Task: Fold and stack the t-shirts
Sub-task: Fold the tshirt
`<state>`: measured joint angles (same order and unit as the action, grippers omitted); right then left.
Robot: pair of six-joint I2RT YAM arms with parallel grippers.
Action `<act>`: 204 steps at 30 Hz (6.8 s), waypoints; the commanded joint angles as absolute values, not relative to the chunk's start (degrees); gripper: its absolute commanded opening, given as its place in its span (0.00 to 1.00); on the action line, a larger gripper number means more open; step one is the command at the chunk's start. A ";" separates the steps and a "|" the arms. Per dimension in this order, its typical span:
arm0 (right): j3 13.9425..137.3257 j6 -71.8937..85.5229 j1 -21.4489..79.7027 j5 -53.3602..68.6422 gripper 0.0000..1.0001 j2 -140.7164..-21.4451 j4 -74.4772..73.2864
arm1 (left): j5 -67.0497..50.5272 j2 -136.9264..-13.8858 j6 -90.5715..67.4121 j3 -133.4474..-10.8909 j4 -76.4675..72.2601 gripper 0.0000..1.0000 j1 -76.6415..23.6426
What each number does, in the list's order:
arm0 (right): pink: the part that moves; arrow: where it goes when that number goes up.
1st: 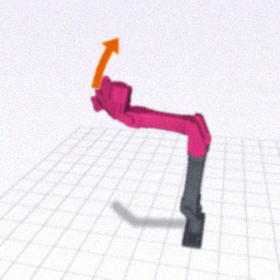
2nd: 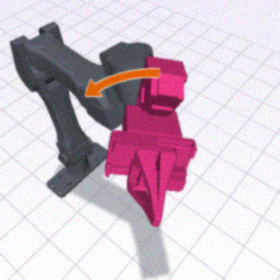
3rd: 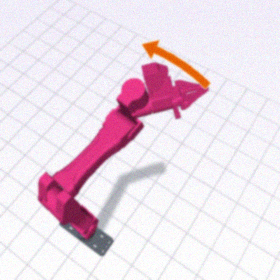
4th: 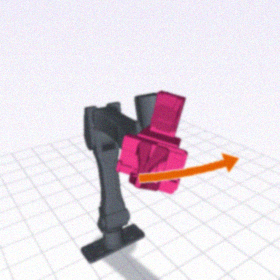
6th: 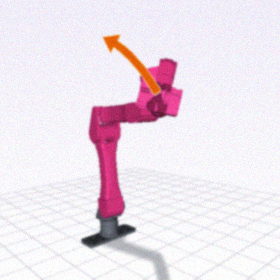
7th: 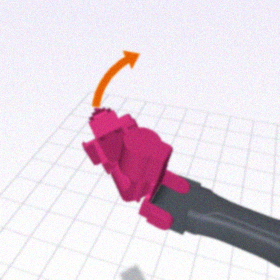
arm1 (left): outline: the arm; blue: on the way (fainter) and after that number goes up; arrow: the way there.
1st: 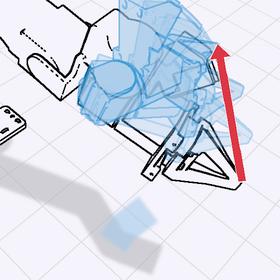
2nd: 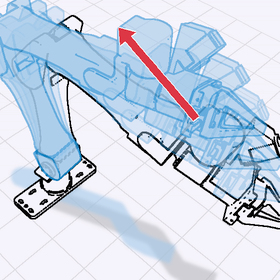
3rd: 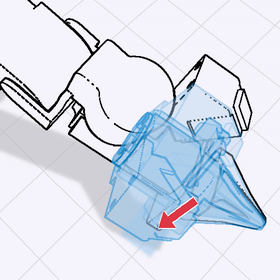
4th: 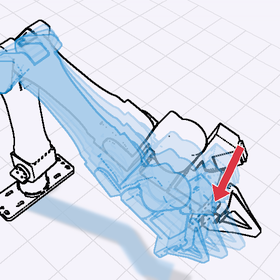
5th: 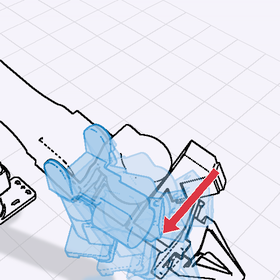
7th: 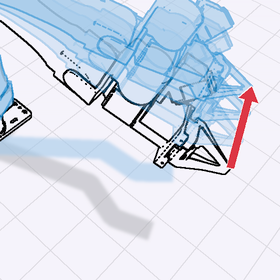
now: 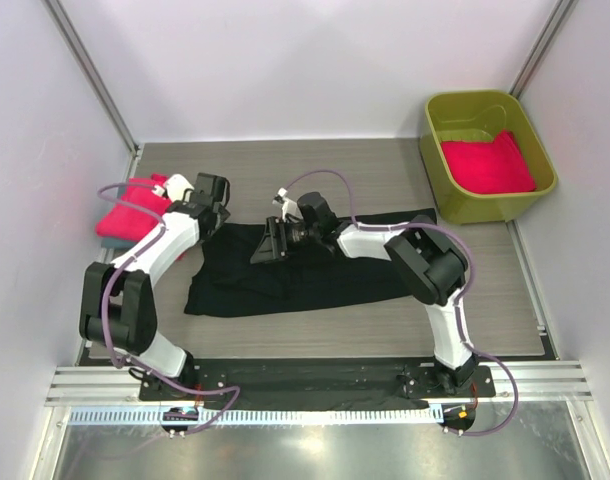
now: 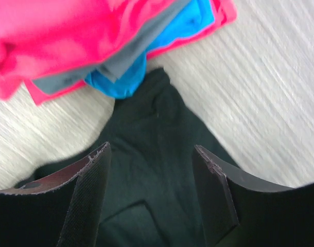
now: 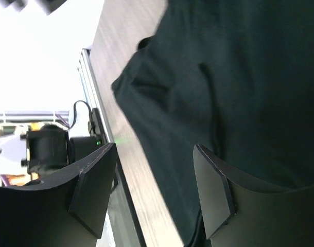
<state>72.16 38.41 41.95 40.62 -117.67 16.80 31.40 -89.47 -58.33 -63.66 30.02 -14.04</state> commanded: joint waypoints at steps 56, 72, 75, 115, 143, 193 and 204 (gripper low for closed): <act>62.24 39.99 55.64 31.21 0.60 -101.87 16.71 | 21.45 -94.32 -55.90 -63.81 31.99 0.64 -14.41; 44.05 34.44 33.77 -17.11 0.21 -70.68 -17.31 | 14.86 -60.66 -58.71 -39.47 30.15 0.68 -17.67; 39.65 38.49 28.75 -21.34 0.07 -65.15 -19.60 | 10.29 -57.58 -58.79 -34.90 26.46 0.68 -17.67; 35.41 60.19 40.32 -19.43 0.01 -77.34 -31.73 | 3.97 -107.03 -58.63 -58.33 11.60 0.62 -21.18; 60.39 34.66 41.70 1.94 0.15 -83.43 -14.68 | -17.93 -136.01 -42.54 -116.39 1.25 0.90 -17.84; 97.82 29.00 11.07 1.58 0.50 -126.74 -17.84 | -13.62 -133.51 -45.09 -99.77 10.37 0.52 -17.75; 69.40 27.42 13.18 -1.38 0.68 -100.23 -20.73 | -18.81 -106.64 -45.88 -70.78 3.34 0.93 -20.65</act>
<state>77.32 28.56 11.68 2.09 -111.24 -18.50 -16.16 -115.46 -46.24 -75.92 4.40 -19.55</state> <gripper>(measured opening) 0.684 0.874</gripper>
